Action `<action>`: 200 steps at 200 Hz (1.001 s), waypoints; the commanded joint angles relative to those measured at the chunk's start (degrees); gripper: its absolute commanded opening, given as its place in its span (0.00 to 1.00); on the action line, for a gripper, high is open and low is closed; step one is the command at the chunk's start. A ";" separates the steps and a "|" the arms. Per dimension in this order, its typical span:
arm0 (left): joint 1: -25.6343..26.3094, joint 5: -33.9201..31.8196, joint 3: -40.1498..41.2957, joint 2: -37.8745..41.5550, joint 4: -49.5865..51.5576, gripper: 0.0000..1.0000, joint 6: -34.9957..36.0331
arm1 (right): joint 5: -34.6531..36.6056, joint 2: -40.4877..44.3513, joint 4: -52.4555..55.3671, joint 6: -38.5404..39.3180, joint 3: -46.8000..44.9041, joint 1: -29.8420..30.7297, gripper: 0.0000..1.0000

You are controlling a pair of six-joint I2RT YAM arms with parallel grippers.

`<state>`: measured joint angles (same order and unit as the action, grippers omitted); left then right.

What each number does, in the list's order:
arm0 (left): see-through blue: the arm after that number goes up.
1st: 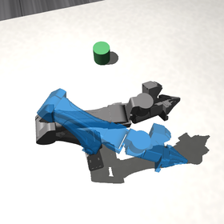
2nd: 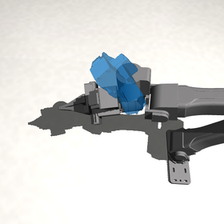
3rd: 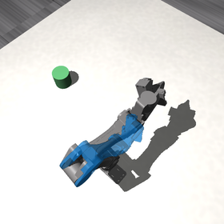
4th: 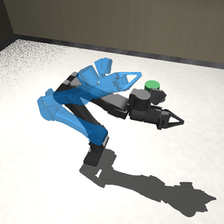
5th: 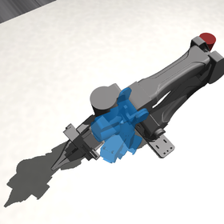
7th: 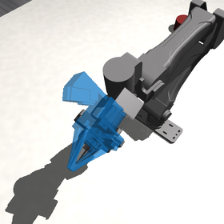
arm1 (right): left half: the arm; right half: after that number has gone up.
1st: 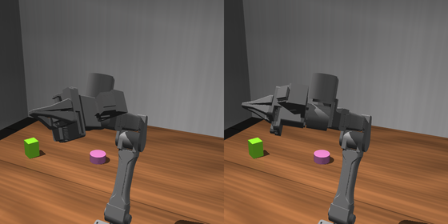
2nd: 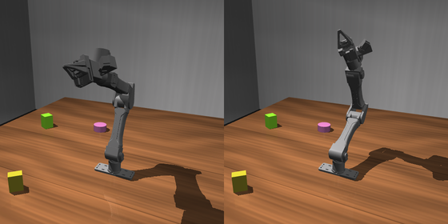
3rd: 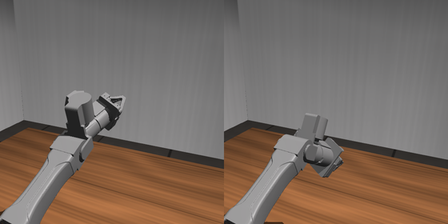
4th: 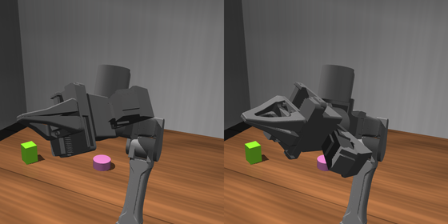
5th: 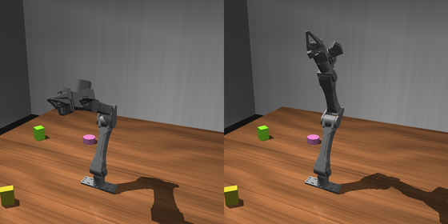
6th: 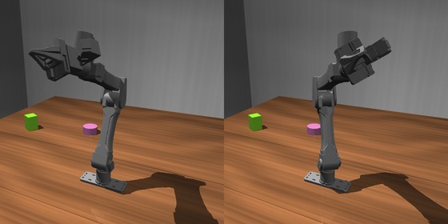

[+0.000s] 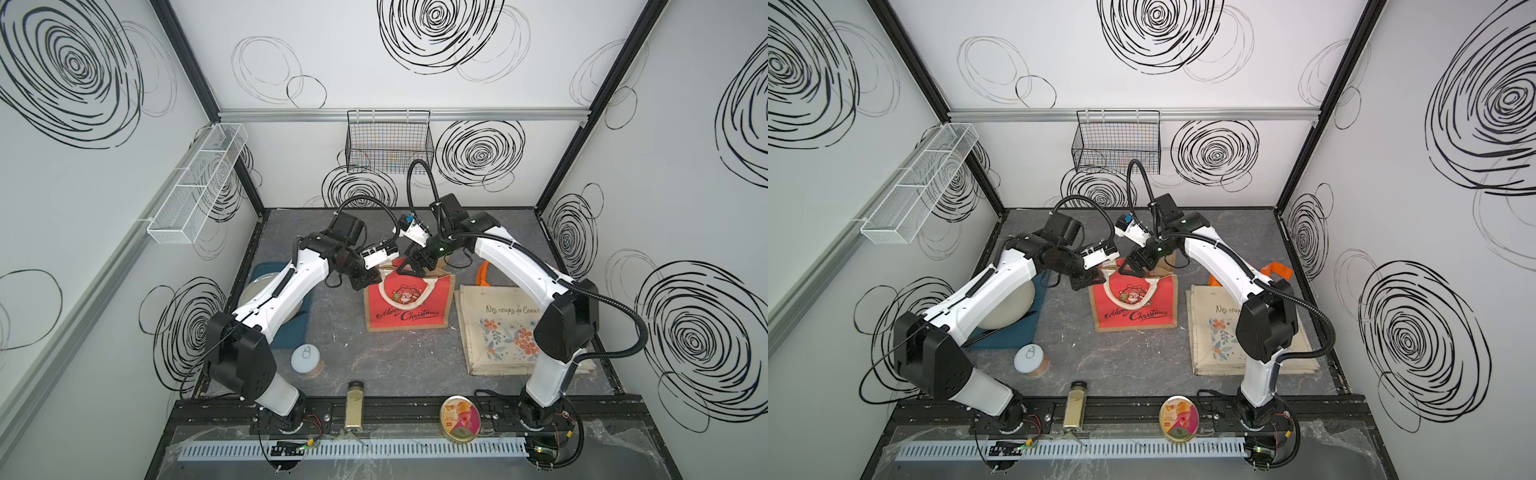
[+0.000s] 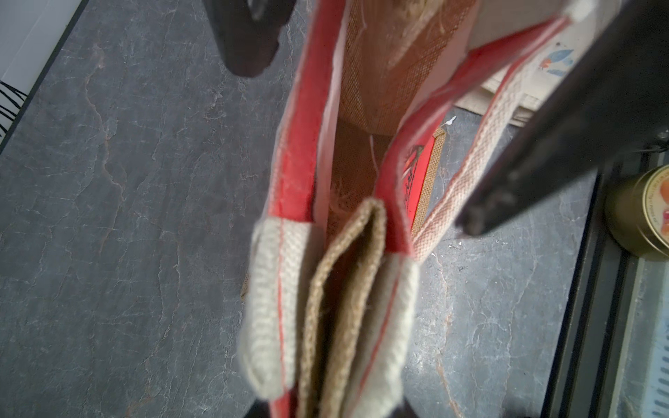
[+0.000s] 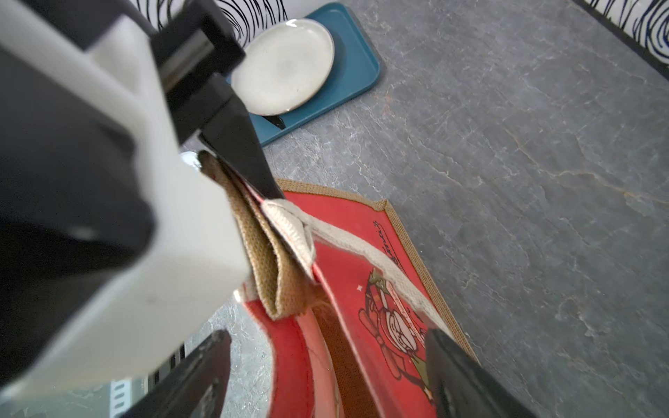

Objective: Put away the canvas bag
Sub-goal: Press the canvas bag at the center of the board.

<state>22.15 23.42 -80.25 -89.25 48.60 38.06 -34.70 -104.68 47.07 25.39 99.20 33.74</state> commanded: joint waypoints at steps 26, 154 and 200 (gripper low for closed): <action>-2.20 1.76 -0.45 3.03 -1.89 0.26 -0.49 | 8.69 0.21 1.09 2.97 -2.69 0.10 0.50; 5.74 -4.89 -0.30 5.43 -10.05 0.76 -5.15 | 1.16 3.76 -9.97 -0.84 -6.71 1.18 0.46; 7.34 -6.36 -0.39 2.85 -9.65 0.79 -3.60 | -1.00 6.87 -15.08 -3.11 -10.47 0.07 0.50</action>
<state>28.03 19.53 -80.31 -85.49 40.18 33.36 -32.99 -101.08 36.16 23.97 91.00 34.48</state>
